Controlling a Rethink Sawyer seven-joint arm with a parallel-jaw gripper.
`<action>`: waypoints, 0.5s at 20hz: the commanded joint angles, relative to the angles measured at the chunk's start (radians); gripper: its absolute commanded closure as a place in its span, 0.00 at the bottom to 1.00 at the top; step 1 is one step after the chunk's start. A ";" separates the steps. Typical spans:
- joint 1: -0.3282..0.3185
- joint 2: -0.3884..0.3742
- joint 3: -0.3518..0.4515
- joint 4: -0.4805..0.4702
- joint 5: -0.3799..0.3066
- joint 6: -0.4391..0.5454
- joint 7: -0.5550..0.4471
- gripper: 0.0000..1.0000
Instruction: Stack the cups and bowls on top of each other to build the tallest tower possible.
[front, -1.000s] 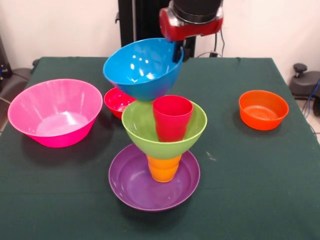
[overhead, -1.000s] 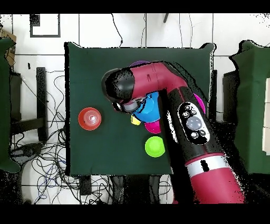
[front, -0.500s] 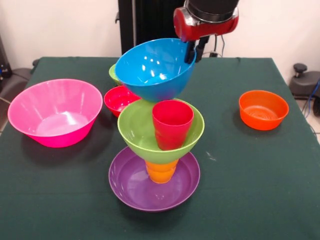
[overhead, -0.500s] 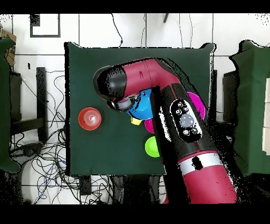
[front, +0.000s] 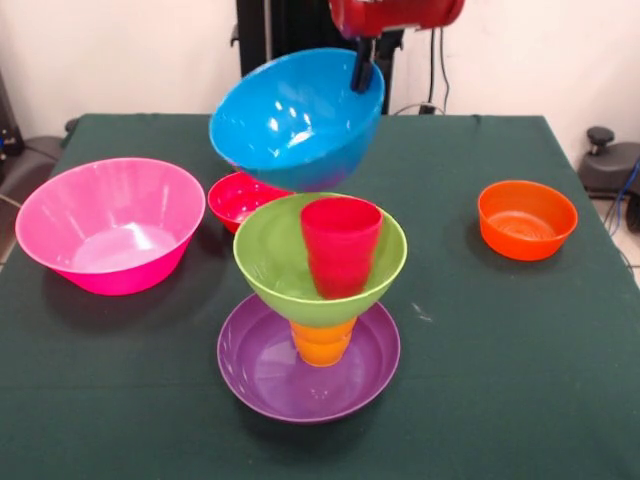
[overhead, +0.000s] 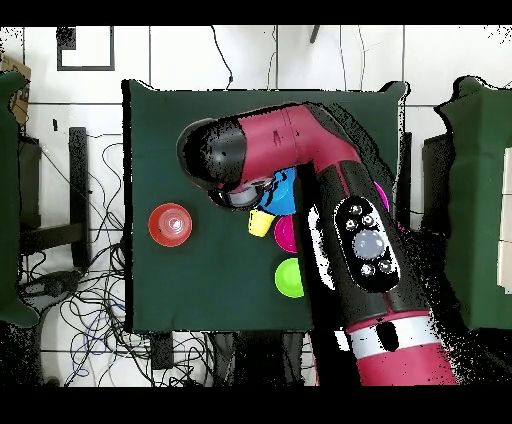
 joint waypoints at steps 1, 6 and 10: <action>0.016 -0.002 -0.044 -0.050 -0.019 0.125 -0.021 1.00; 0.028 0.023 -0.040 -0.100 -0.034 0.160 -0.024 1.00; 0.036 0.041 -0.036 -0.131 -0.040 0.166 -0.019 1.00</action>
